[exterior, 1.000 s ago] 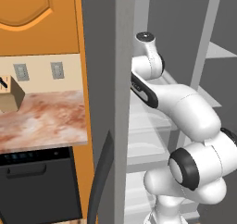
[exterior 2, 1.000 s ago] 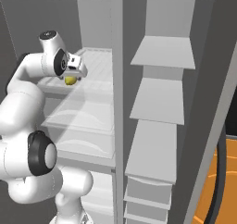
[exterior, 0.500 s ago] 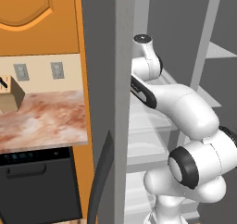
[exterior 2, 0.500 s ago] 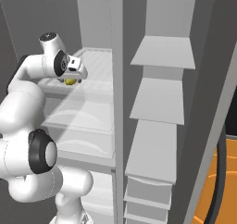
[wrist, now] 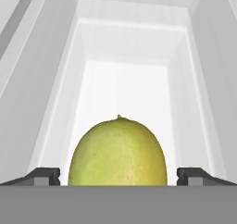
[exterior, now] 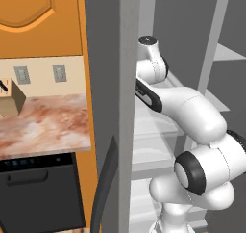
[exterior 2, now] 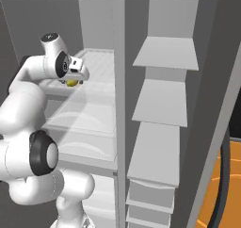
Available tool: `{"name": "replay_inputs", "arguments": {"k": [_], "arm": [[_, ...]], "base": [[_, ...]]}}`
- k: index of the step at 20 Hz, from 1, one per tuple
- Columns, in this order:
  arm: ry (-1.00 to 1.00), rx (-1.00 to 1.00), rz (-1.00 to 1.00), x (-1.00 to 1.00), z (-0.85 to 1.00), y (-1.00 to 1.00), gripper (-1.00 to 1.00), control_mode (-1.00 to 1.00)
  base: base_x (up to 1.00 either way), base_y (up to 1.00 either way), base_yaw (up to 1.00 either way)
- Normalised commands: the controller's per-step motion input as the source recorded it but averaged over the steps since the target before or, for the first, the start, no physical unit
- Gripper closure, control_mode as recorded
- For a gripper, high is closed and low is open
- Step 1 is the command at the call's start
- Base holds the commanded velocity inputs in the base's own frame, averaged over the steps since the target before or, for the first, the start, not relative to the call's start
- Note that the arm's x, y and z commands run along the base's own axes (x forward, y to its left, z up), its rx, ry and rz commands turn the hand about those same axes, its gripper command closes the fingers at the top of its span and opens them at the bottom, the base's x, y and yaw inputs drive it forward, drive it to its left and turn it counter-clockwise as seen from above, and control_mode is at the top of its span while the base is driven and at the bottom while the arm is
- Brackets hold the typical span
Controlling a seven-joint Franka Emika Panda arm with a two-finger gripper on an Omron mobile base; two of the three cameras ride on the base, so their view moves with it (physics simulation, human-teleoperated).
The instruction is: Retrieve a lemon from the fridge and place it on the cutting board with the fish.
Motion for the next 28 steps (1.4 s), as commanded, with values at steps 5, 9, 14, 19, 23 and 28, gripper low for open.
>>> {"name": "replay_inputs", "arguments": {"k": [5, 9, 14, 19, 23, 28], "arm": [[0.0, 0.0, 0.0, 0.14, 0.0, 0.0, -1.0, -1.0], [0.01, 0.0, 0.0, 0.09, 0.0, 0.0, -1.0, -1.0], [0.03, 0.0, 0.0, 0.01, -0.01, 0.0, -1.0, -1.0], [0.04, 0.0, 0.0, -0.01, -0.03, 0.0, 1.0, -1.0], [0.0, 0.0, 0.0, 0.0, 0.0, 0.0, 1.0, -1.0], [0.0, 0.0, 0.0, 0.0, 0.0, 0.0, 1.0, -1.0]], "base": [[0.0, 0.0, 0.0], [0.0, 0.0, 0.0], [0.0, 0.0, 0.0], [0.0, 0.0, 0.0], [0.0, 0.0, 0.0], [0.0, 0.0, 0.0]]}}
